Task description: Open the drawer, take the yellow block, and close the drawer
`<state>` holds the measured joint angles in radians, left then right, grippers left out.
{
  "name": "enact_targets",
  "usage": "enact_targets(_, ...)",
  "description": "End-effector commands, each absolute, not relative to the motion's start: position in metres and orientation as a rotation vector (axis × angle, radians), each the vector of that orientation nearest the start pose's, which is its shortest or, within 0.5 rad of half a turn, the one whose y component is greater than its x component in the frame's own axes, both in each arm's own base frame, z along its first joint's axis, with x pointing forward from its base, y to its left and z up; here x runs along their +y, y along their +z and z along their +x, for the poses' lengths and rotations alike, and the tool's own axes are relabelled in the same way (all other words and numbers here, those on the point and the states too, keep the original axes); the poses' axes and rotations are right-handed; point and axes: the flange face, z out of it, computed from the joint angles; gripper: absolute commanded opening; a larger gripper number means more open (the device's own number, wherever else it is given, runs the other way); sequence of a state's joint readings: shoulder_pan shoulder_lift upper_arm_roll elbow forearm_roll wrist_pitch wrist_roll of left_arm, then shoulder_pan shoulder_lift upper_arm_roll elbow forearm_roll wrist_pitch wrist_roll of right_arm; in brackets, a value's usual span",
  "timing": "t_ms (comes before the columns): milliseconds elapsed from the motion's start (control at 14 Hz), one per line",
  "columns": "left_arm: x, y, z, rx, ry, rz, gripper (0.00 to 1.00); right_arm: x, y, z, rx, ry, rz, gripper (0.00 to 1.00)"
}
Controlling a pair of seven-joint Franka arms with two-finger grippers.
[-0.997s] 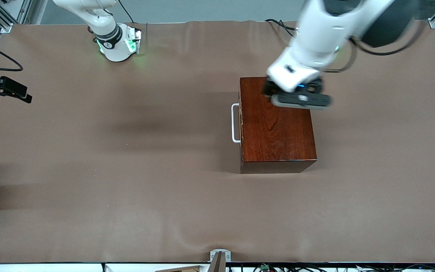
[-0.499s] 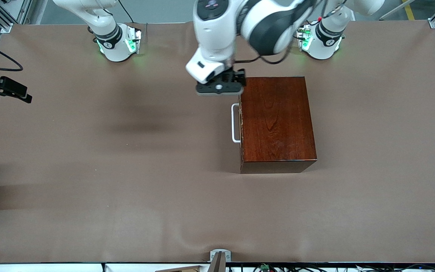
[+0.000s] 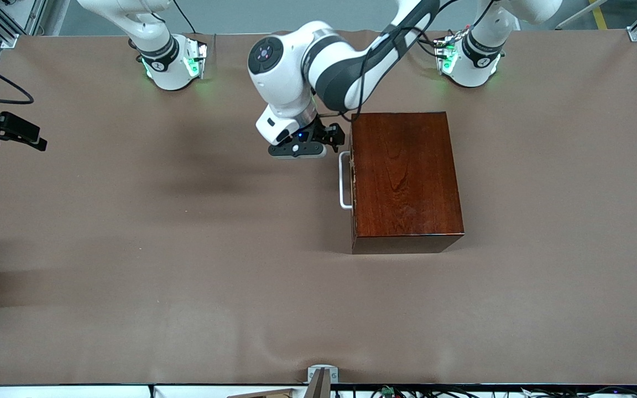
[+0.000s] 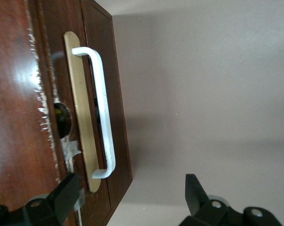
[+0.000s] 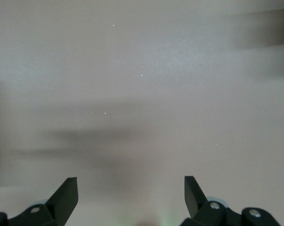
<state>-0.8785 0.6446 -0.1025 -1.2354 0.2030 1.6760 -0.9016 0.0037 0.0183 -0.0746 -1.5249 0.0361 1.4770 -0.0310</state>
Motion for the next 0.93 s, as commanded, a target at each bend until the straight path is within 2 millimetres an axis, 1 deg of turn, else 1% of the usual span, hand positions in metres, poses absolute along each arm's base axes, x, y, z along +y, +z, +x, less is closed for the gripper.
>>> enact_targets(0,-0.575,0.364,0.435,0.165,-0.042,-2.869,1.00,-0.036,0.634,0.549,0.075,0.095,-3.107,1.00)
enact_targets(214,-0.573,0.342,0.446,0.151,-0.059,-2.868,1.00,-0.036,0.634,0.549,0.075,0.095,-3.107,1.00)
enact_targets(285,-0.568,0.338,0.455,0.125,-0.078,-2.864,1.00,-0.036,0.634,0.549,0.075,0.095,-3.107,1.00)
enact_targets(356,-0.566,0.332,0.458,0.118,-0.078,-2.857,1.00,-0.036,0.634,0.549,0.075,0.095,-3.107,1.00)
enact_targets(499,-0.563,0.329,0.462,0.078,-0.079,-2.858,1.00,-0.036,0.634,0.549,0.075,0.095,-3.107,1.00)
enact_targets(712,-0.564,0.313,0.462,0.083,-0.067,-2.851,1.00,-0.036,0.634,0.549,0.075,0.095,-3.107,1.00)
enact_targets(855,-0.567,0.309,0.465,0.113,-0.079,-2.871,1.00,-0.036,0.634,0.549,0.075,0.095,-3.107,1.00)
